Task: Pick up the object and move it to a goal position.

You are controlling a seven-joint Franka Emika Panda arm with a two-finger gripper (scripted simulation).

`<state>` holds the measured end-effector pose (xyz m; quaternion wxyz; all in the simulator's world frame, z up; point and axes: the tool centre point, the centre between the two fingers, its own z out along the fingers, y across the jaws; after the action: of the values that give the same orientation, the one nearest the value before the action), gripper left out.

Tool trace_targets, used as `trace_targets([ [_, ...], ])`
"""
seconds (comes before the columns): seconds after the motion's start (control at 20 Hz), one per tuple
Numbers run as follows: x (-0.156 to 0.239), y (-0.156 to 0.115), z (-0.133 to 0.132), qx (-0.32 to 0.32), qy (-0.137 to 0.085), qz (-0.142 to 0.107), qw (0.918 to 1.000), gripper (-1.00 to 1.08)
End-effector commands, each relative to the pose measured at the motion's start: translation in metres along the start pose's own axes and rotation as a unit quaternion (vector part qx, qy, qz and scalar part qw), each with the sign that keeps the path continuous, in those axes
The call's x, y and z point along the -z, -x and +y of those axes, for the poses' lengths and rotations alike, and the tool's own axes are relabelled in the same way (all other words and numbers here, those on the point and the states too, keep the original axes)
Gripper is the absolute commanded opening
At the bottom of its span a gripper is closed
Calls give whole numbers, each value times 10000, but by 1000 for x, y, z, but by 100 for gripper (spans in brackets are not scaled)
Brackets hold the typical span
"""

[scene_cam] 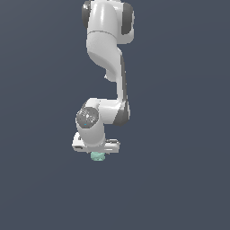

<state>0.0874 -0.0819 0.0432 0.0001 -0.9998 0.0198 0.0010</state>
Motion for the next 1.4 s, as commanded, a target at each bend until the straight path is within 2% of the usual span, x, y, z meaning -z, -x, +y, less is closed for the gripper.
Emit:
trace_targets([
  [0.0,-5,-1,0,0,0,10,10000,100],
  [0.15,-3,-2,0,0,0,10,10000,100],
  [0.2,-3,-2,0,0,0,10,10000,-100],
  [0.9,0,-1,-2,0,0,10,10000,-100],
  [1.35,37,10,-23,0,0,10,10000,-100],
])
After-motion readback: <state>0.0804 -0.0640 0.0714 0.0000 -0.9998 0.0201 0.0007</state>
